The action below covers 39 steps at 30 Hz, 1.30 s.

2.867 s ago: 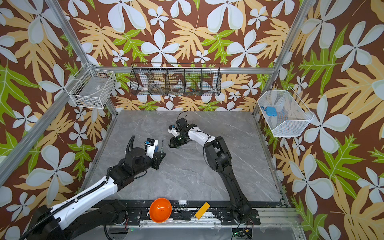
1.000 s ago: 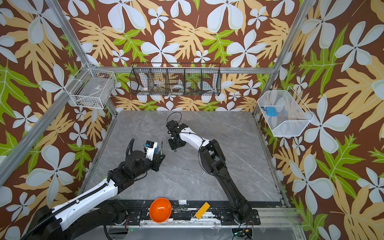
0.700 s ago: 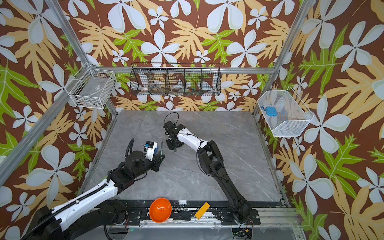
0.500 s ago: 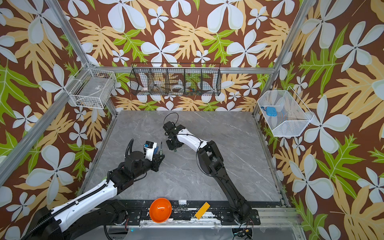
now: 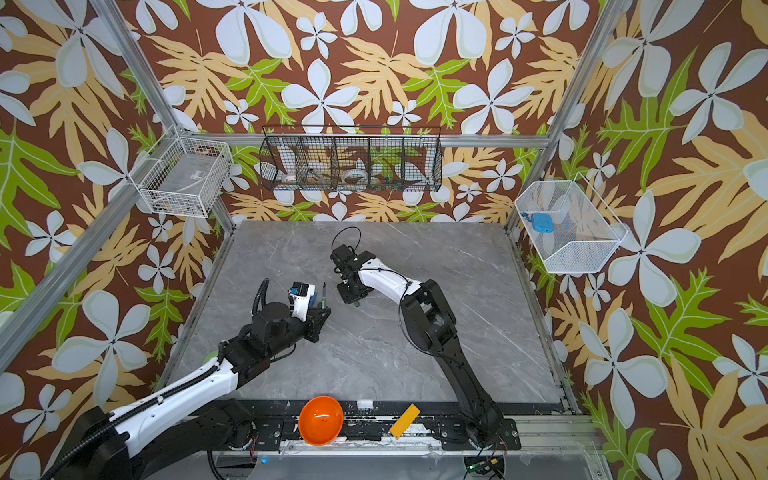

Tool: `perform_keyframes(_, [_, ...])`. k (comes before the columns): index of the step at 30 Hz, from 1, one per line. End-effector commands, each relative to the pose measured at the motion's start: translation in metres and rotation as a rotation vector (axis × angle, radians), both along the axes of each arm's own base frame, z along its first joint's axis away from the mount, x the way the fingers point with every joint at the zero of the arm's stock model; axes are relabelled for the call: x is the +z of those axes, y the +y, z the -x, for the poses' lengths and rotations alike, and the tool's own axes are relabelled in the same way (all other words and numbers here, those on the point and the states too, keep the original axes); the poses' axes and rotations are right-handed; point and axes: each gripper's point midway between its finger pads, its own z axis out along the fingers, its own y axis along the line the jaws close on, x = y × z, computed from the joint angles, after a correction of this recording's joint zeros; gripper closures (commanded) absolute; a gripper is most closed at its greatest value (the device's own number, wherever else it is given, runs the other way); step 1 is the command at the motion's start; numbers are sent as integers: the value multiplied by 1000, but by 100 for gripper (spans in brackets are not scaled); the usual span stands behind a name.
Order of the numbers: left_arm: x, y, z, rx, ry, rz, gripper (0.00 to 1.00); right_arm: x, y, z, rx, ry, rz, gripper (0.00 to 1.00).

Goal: Insert the pens into the pen caps
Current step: 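Lift the green cap and carry it above the upright pen with the right gripper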

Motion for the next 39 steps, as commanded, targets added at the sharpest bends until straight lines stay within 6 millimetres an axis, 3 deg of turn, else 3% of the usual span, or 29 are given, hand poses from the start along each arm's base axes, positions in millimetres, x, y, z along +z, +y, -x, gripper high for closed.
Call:
perform_keyframes(1, [12, -9, -7, -26, -65, 33, 100, 19, 3, -12, -17, -62, -97, 83])
perform_keyframes(7, [8, -24, -7, -104, -116, 58, 100, 56, -20, -17, -66, -168, -227, 83])
perform_keyframes(10, [7, -39, -6, -185, -134, 64, 100, 88, -30, -13, -82, -253, -368, 83])
perform_keyframes(15, [7, -56, -9, -268, -167, 61, 100, 145, -52, 7, -111, -430, -656, 83])
perform_keyframes(24, [-2, -92, 0, -443, -127, 104, 100, 223, -60, 56, -32, -613, -1025, 82])
perform_keyframes(33, [-1, -95, 12, -459, -139, 129, 100, 252, -60, 71, 17, -660, -1147, 82])
perform_keyframes(39, [7, -95, 15, -465, -156, 145, 100, 257, -56, 77, 37, -652, -1219, 82])
